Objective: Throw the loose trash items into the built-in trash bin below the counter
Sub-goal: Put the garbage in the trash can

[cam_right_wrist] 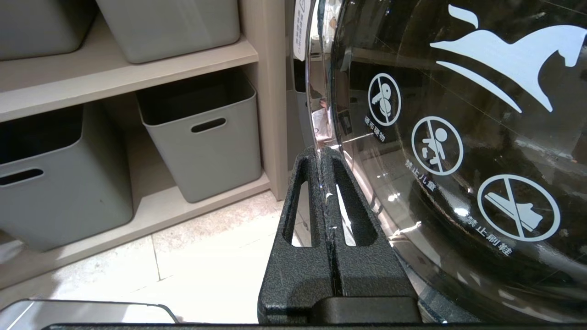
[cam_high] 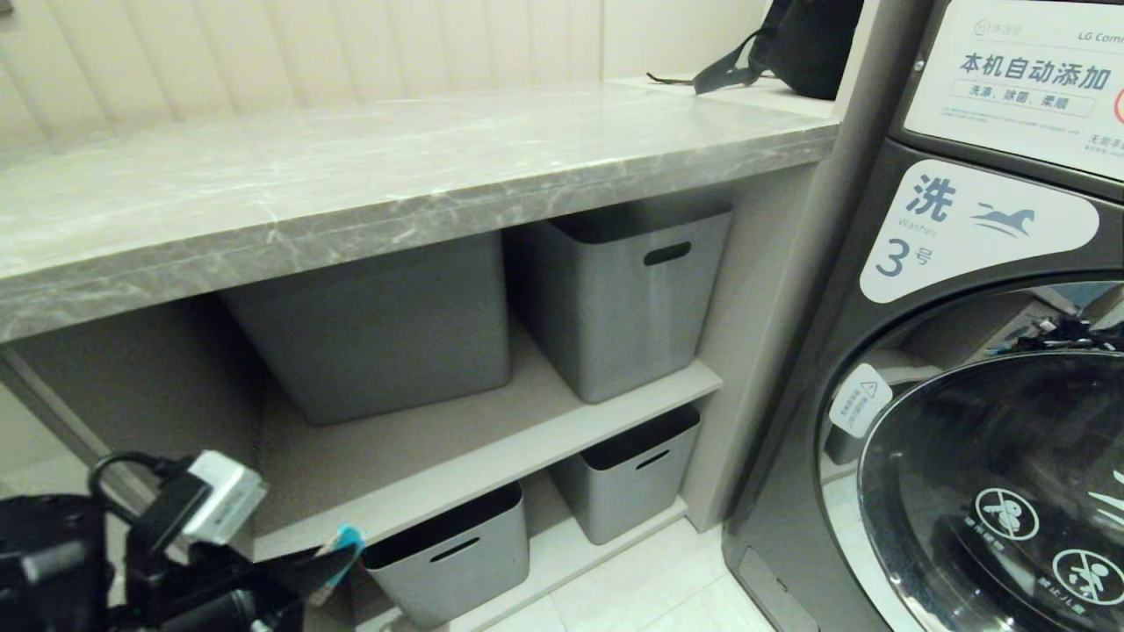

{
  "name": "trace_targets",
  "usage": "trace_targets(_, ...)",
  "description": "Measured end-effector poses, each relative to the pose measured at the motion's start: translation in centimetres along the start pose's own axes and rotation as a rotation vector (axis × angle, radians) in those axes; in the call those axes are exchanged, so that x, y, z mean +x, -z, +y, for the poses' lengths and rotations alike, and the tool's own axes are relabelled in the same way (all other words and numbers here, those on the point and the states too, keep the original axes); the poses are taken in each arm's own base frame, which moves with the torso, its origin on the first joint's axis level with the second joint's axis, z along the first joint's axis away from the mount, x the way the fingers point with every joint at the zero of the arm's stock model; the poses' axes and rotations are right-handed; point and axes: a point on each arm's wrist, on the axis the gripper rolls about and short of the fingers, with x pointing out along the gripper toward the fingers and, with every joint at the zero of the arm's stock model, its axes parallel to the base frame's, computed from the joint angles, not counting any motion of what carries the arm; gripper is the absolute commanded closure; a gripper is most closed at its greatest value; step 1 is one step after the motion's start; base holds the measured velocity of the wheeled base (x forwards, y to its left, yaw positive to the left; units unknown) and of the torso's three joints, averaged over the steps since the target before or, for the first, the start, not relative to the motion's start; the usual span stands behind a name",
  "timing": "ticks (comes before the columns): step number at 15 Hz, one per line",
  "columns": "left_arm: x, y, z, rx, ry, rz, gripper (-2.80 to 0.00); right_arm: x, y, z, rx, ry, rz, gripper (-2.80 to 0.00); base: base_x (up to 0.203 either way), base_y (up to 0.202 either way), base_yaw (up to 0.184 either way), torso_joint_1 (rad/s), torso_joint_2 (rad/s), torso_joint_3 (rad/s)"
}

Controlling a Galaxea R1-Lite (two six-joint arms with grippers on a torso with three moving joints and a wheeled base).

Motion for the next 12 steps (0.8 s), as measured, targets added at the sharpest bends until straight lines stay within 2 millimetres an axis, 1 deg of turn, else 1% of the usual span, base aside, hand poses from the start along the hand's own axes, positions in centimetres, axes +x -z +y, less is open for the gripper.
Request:
trace_targets(3, -5.0, 0.4, 0.7, -0.024, -0.07, -0.133, 0.0, 0.0, 0.0, 0.0, 0.0, 0.0, 0.0, 0.0, 0.0, 0.0, 0.0, 0.0, 0.0, 0.0)
trace_targets(5, -8.3, 1.3, 0.3, -0.026, -0.128, -0.209, 0.0, 0.0, 0.0, 0.0, 0.0, 0.0, 0.0, 0.0, 0.0, 0.0, 0.0, 0.0, 0.0, 0.0)
trace_targets(7, -10.9, 2.7, -0.3, -0.016, -0.223, -0.27, 0.0, 0.0, 0.0, 0.0, 0.0, 0.0, 0.0, 0.0, 0.0, 0.0, 0.0, 0.0, 0.0, 0.0)
trace_targets(9, -12.4, 4.4, -0.7, -0.013, -0.368, -0.307, 0.0, 0.0, 0.0, 0.0, 0.0, 0.0, -0.001, 0.0, 0.0, 0.0, 0.0, 0.0, 0.0, 0.0)
trace_targets(11, -12.7, 6.1, -0.8, -0.02, -0.471, -0.318, 0.0, 0.0, 0.0, 0.0, 0.0, 0.0, 0.0, 0.0, 0.0, 0.0, 0.0, 0.0, 0.0, 0.0)
trace_targets(12, -12.6, 6.8, -0.9, -0.022, -0.48, -0.317, 0.0, 0.0, 0.0, 0.0, 0.0, 0.0, 0.0, 0.0, 0.0, 0.0, 0.0, 0.0, 0.0, 0.0)
